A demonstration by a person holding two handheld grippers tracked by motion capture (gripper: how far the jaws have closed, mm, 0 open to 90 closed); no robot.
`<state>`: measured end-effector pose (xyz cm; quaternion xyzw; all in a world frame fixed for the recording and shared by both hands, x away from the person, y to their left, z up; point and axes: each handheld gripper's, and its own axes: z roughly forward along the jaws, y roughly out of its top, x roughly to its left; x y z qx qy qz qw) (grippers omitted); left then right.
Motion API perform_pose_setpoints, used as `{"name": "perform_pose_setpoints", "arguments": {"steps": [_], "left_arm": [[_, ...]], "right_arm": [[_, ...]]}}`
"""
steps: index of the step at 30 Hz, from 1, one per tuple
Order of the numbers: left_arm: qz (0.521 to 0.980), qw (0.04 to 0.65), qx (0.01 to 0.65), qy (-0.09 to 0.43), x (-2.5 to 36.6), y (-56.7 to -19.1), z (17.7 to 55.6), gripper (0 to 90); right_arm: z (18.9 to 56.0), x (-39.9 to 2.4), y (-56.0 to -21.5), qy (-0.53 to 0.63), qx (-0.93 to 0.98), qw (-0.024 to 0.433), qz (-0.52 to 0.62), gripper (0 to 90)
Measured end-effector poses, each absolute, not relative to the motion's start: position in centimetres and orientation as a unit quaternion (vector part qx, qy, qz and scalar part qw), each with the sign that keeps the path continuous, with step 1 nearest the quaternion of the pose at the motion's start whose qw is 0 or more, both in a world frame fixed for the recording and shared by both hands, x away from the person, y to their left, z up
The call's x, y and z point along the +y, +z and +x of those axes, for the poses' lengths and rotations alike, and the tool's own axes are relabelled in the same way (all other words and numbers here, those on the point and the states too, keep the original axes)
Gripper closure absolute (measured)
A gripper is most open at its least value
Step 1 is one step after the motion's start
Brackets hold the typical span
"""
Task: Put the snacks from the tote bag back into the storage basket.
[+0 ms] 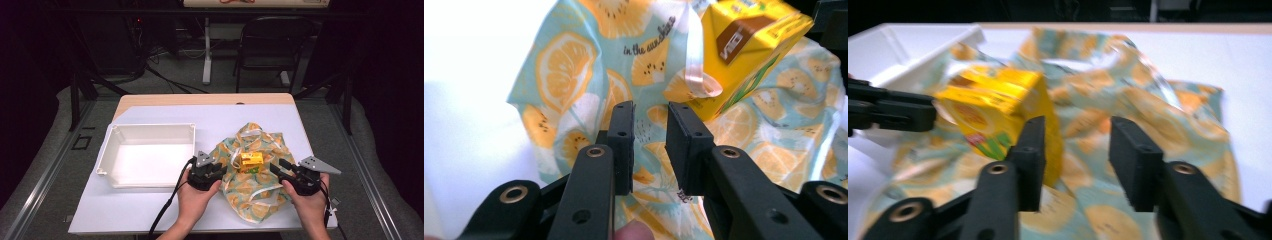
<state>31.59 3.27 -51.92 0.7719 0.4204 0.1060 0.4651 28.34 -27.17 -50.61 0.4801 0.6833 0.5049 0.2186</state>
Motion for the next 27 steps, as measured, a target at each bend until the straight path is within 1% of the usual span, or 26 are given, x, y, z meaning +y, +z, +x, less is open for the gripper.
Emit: {"name": "perform_pose_setpoints", "arguments": {"steps": [1,2,3,4,8,12,14,15,16,17,18,20,22,23,27], "left_arm": [[0.769,0.47,0.419,0.106,3.4,-51.7,31.5,72.5],[0.765,0.476,0.42,0.109,3.5,-51.5,31.5,68.6],[0.76,0.482,0.422,0.108,3.5,-51.3,31.4,65.6],[0.755,0.488,0.423,0.11,3.5,-51.1,31.3,65.6],[0.751,0.502,0.414,0.113,2.7,-50.5,31.3,52.9],[0.76,0.488,0.411,0.12,1.9,-50.6,31.9,48.7],[0.77,0.467,0.417,0.121,1.5,-50.9,32.6,49.0],[0.772,0.461,0.42,0.123,1.3,-51.2,32.9,50.9],[0.774,0.455,0.423,0.122,1.2,-51.4,33.2,54.8],[0.776,0.452,0.424,0.119,1.3,-51.7,33.4,60.4],[0.777,0.448,0.427,0.115,1.3,-51.9,33.6,67.8],[0.781,0.442,0.427,0.113,1.4,-52.0,33.7,78.8],[0.785,0.438,0.425,0.108,1.5,-52.0,33.7,86.6],[0.786,0.437,0.423,0.108,1.6,-52.0,33.7,89.0],[0.787,0.436,0.422,0.112,1.9,-51.9,33.7,89.7]], "right_arm": [[28.3,-27.2,-50.6,0.505,0.683,0.219,0.48,47.0],[28.1,-26.4,-50.3,0.508,0.683,0.217,0.478,39.6],[28.0,-25.9,-50.1,0.509,0.682,0.217,0.479,36.4],[28.0,-25.9,-50.1,0.509,0.682,0.217,0.479,36.4],[27.8,-24.4,-49.9,0.508,0.679,0.213,0.484,24.3],[27.9,-23.2,-50.0,0.5,0.679,0.212,0.494,16.6],[27.9,-22.7,-50.2,0.499,0.674,0.215,0.5,14.2],[28.0,-22.4,-50.3,0.497,0.674,0.216,0.502,13.7],[28.0,-22.2,-50.3,0.495,0.673,0.218,0.504,13.5],[28.1,-21.9,-50.4,0.495,0.671,0.221,0.505,12.8],[28.1,-21.7,-50.4,0.491,0.673,0.224,0.505,12.0],[28.2,-21.1,-50.5,0.486,0.675,0.225,0.508,10.3],[28.4,-20.6,-50.7,0.48,0.678,0.229,0.507,9.6],[28.5,-20.3,-50.8,0.478,0.678,0.232,0.507,9.5],[28.7,-19.7,-50.8,0.477,0.669,0.241,0.516,6.0]]}}
